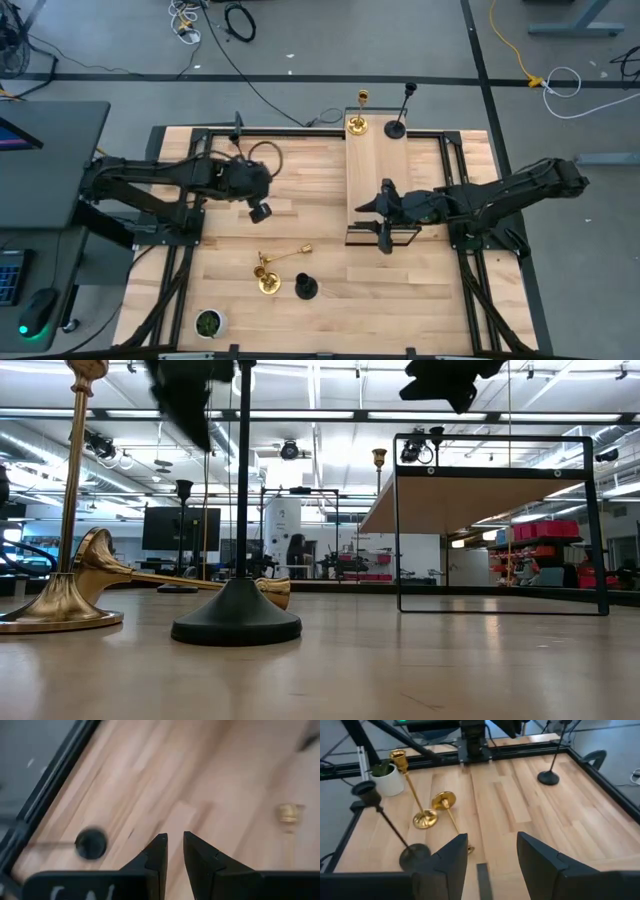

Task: Pick & Place candle stick holders
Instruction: Put the top black candleholder on the shelf aligned with the other black candleholder

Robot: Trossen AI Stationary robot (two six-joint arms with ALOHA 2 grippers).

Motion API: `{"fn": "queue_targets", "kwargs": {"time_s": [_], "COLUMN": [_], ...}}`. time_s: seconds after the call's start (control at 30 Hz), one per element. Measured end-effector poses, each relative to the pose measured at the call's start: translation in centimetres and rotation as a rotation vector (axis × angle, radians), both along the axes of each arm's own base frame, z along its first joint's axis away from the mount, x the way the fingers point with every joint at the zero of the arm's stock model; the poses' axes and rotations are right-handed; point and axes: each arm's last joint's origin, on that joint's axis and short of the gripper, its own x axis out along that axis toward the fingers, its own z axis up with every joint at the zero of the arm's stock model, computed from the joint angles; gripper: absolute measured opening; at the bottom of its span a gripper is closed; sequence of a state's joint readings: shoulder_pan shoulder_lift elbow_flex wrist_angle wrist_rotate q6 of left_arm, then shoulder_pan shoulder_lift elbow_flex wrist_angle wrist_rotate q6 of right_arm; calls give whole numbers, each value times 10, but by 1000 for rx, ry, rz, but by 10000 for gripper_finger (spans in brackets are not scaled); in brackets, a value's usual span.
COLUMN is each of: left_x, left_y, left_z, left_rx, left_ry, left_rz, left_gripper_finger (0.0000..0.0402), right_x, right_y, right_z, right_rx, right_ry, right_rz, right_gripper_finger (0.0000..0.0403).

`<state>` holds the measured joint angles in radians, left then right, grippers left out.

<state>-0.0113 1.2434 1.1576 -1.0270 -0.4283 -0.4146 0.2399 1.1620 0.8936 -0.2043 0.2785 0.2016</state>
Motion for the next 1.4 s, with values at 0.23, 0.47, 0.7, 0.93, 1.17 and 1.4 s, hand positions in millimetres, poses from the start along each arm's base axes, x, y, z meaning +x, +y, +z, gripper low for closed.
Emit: {"fn": "queue_targets", "kwargs": {"time_s": [0.23,0.47,0.7,0.93,1.17,1.4], "left_x": [-60,-85,-85,-83,-89,-81], "left_y": [6,16,28,43,58,72], "left_z": [-46,-99,-123,-119,-121,-122], "left_rx": [65,210,265,370,392,366], "left_ry": [-173,-393,-472,-526,-496,-494], "left_rz": [311,531,590,660,752,719], "left_gripper_finger": [64,65,110,188,218,212], "right_x": [-1,0,1,1,1,1], "right_y": [6,7,7,7,7,7], "right_z": [0,3,4,4,5,5], "right_rx": [-10,-28,-36,-35,-43,-42], "right_ry": [-4,-31,-43,-46,-49,-53], "right_rz": [38,42,48,49,52,51], "right_gripper_finger": [168,168,168,168,168,168]}}
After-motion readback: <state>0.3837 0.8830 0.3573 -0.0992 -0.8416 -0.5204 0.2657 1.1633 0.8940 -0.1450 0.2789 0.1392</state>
